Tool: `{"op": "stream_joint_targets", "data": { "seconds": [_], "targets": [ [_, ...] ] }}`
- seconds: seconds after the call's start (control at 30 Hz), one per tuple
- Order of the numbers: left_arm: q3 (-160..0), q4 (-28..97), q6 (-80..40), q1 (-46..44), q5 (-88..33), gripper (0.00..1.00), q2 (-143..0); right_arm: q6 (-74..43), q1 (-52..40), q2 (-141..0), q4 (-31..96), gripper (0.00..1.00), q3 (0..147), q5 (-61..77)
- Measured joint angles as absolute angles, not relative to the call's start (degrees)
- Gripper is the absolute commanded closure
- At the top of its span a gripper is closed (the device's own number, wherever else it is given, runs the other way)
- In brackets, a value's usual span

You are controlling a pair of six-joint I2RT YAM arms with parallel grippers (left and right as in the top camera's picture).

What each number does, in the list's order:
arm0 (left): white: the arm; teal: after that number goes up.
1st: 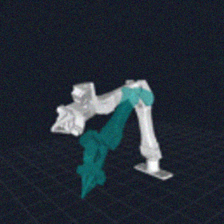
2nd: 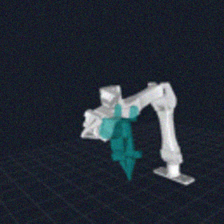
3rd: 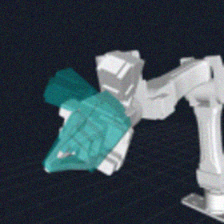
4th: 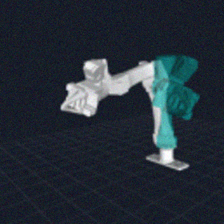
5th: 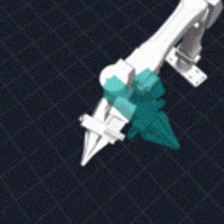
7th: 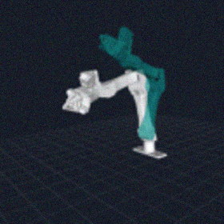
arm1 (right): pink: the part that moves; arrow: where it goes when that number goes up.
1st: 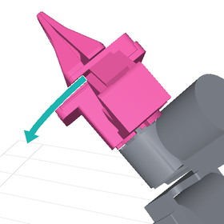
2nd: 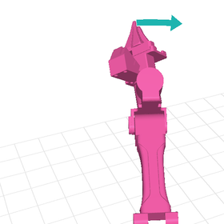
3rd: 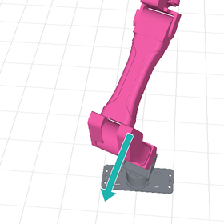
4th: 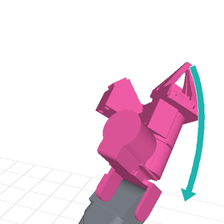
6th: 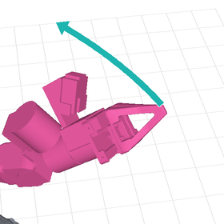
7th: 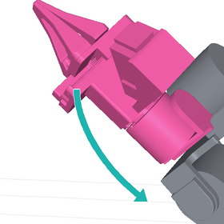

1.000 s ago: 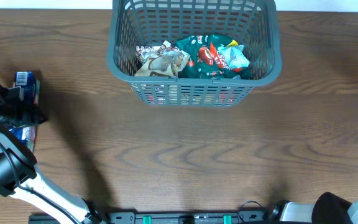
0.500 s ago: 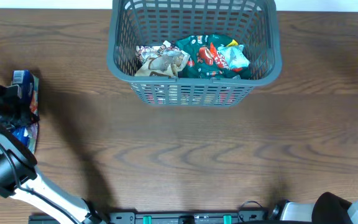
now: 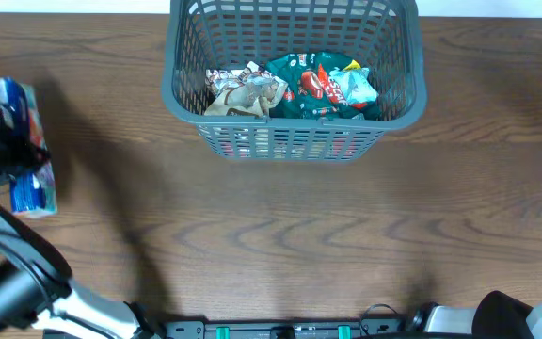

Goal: Pack container
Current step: 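Lower the left gripper and close it on the blue packet, then lift the blue packet and carry it right over the basket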

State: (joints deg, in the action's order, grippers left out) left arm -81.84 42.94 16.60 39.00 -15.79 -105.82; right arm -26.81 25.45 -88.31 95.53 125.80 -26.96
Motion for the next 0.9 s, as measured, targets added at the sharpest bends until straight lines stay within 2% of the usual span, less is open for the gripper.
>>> {"op": "stream_joint_targets", "data": {
  "seconds": [0.2,0.4,0.7,0.9],
  "targets": [
    [-82.83,43.20,15.64,33.78,-17.50,0.94,-95.33,-26.81,25.45,-88.31,95.53,0.01,125.80,-26.96],
    [-88.90,45.63,15.20,24.73,-19.66,0.94,-88.09,-26.81,25.45,-88.31,95.53,0.01,125.80,-26.96],
    [-110.06,50.11,15.20,11.09,-21.10,0.94,-87.20,-26.81,25.45,-88.31,95.53,0.01,125.80,-26.96],
    [-117.64,49.12,15.86,5.06,-22.41,0.94,-87.09,-26.81,25.45,-88.31,95.53,0.01,125.80,-26.96]
  ]
}}
